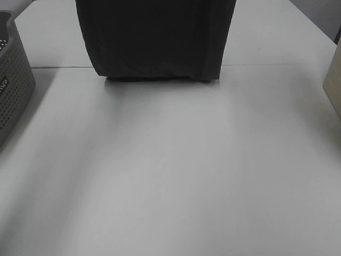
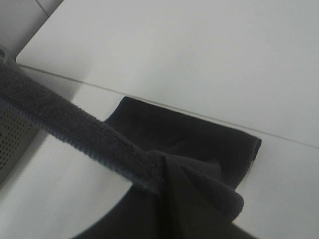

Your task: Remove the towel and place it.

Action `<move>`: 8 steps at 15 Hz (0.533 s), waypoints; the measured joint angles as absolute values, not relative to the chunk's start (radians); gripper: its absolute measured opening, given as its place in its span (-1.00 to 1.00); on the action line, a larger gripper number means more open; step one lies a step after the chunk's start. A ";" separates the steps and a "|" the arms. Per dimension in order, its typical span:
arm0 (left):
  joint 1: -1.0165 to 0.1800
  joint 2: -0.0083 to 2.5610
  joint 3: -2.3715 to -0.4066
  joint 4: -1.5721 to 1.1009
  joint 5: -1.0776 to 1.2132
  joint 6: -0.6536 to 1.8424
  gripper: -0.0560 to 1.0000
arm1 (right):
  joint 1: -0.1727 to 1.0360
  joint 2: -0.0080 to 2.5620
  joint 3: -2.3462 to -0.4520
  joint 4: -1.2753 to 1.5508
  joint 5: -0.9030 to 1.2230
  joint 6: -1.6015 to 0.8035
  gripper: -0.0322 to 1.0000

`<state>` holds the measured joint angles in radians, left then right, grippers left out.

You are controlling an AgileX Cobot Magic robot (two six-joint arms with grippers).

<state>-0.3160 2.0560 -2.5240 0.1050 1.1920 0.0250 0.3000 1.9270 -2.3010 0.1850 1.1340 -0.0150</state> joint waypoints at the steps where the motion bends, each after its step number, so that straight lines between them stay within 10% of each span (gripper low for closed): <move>1: -0.316 2.038 -2.524 0.079 1.205 0.043 -0.89 | 0.300 1.916 -2.301 0.188 1.183 -0.015 -0.90; 8: -0.315 1.858 -2.194 -0.028 1.211 0.067 -0.89 | 0.300 1.812 -2.189 0.212 1.220 -0.033 -0.90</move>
<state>-0.3150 1.8580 -2.1940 -0.0280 1.2110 0.0670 0.3000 1.8120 -2.1890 0.2120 1.2200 -0.0330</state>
